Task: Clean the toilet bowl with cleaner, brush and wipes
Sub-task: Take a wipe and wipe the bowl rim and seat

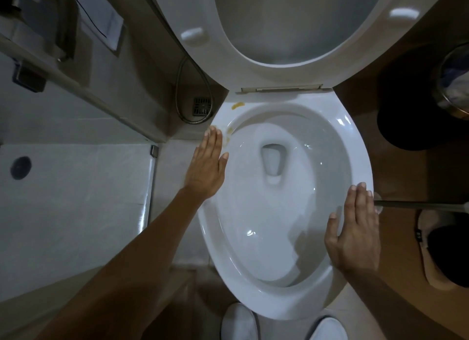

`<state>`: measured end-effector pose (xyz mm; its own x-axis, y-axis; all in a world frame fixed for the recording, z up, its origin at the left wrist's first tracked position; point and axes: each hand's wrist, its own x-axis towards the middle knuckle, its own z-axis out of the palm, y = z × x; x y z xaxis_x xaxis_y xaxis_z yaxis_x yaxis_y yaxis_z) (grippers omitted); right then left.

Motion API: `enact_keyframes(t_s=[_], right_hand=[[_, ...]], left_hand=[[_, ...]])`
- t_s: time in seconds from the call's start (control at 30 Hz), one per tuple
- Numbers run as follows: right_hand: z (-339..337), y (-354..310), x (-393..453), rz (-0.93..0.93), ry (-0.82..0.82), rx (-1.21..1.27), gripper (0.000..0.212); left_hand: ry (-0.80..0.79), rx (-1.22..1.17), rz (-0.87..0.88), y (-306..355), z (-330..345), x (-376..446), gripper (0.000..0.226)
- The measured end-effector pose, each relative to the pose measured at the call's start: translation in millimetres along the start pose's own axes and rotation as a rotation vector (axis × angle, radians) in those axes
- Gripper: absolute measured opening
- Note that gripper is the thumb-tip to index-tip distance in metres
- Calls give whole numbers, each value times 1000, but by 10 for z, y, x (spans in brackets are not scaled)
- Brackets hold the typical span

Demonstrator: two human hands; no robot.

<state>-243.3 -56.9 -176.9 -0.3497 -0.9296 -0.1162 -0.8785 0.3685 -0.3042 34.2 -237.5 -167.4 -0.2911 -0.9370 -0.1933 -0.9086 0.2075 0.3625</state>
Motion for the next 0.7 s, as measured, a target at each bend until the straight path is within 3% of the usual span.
enact_keyframes(t_s=[0.7], right_hand=[[-30, -29, 11, -1, 7, 13, 71]], left_hand=[[-18, 36, 131, 151, -45, 771, 66]])
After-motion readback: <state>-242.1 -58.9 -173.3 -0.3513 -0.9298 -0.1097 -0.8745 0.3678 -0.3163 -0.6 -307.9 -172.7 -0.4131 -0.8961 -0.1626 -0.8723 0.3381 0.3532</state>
